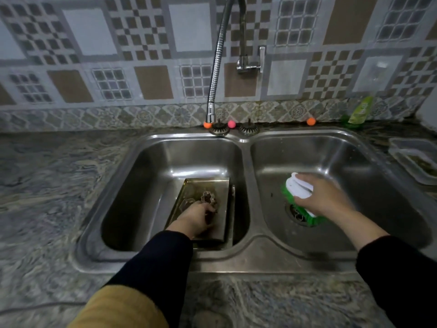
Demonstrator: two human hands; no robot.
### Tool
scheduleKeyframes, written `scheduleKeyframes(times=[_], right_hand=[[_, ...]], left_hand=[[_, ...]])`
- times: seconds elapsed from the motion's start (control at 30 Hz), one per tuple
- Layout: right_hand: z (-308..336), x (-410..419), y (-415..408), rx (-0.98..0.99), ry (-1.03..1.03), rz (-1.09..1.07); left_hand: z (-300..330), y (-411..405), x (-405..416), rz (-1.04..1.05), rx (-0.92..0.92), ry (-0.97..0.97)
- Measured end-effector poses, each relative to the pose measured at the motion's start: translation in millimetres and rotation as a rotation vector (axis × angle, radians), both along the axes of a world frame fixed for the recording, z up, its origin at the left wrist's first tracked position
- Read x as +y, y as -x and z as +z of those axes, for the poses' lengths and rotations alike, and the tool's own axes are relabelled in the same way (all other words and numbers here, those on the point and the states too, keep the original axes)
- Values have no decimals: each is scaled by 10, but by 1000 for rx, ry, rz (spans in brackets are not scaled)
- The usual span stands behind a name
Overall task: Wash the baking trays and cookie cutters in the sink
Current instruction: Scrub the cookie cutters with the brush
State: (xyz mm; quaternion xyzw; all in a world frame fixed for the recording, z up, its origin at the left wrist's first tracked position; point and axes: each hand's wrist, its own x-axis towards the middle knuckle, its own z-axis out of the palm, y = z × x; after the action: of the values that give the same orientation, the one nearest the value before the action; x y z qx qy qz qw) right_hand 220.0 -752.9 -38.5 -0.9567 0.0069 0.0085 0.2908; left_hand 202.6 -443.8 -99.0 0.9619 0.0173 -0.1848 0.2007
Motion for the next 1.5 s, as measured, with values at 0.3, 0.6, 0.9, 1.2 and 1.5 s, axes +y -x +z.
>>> scheduleKeyframes(times=[0.3, 0.6, 0.9, 1.2, 1.5], right_hand=[[-1, 84, 79, 65, 1, -81], [166, -124, 145, 116, 14, -131], [521, -1103, 4, 89, 81, -223], [844, -2591, -679, -38, 117, -355], [416, -3152, -1403, 67, 131, -253]], left_hand=[[35, -25, 46, -61, 14, 7], [493, -505, -522, -102, -215, 171], [497, -819, -1899, -214, -243, 317], [-493, -1050, -2845, -157, 12, -53], [-1069, -1391, -3151, 71, 72, -54]])
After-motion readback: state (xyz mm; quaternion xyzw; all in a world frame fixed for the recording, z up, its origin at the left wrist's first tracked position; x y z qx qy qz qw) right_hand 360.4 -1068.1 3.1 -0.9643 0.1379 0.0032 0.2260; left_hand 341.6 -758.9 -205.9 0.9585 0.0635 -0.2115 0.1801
